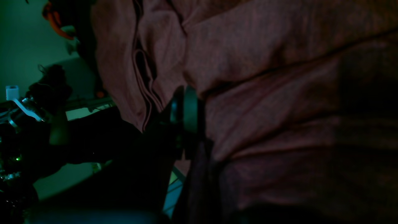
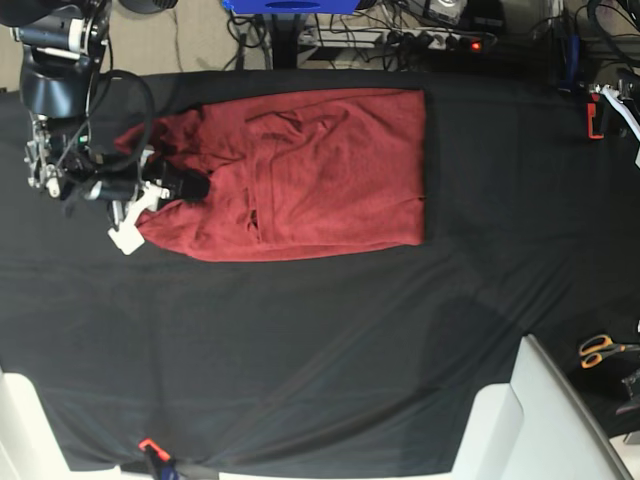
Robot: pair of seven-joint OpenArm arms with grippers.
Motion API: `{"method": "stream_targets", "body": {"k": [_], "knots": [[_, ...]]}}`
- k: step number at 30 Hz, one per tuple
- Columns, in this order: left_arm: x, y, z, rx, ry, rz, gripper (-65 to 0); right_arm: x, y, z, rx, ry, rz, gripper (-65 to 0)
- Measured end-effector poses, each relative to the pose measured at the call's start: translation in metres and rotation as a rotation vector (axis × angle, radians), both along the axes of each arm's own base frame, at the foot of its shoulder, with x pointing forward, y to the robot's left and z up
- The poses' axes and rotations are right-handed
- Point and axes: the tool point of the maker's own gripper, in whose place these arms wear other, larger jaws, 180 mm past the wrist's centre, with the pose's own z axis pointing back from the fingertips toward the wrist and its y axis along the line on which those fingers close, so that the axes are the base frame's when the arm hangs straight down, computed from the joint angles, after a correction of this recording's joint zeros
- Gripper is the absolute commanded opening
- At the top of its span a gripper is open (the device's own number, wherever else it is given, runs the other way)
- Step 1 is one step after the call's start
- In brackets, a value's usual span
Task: Fold the T-shirt properly
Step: 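Grasp the folded end with the right gripper and fold it inward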
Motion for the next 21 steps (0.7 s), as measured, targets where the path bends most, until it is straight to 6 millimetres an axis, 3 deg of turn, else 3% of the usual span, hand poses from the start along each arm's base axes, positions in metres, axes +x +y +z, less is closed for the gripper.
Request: {"method": "stream_targets", "body": {"k": [9,15,21], "knots": [[0.001,-0.002,-0.003,-0.006,0.007,-0.004,-65.0,0.004,-0.011,-0.001,-0.089,0.027,-0.018,-64.5],[-0.006,-0.02,-0.016,-0.03,0.063,-0.064,-65.0,0.02,-0.03,0.022,-0.196,0.006,-0.145,-64.5],[-0.004,-0.022,-0.017,-0.032,0.06,-0.071,-65.0,0.02,-0.002,0.04,-0.253,0.013,-0.127,-64.5]]}}
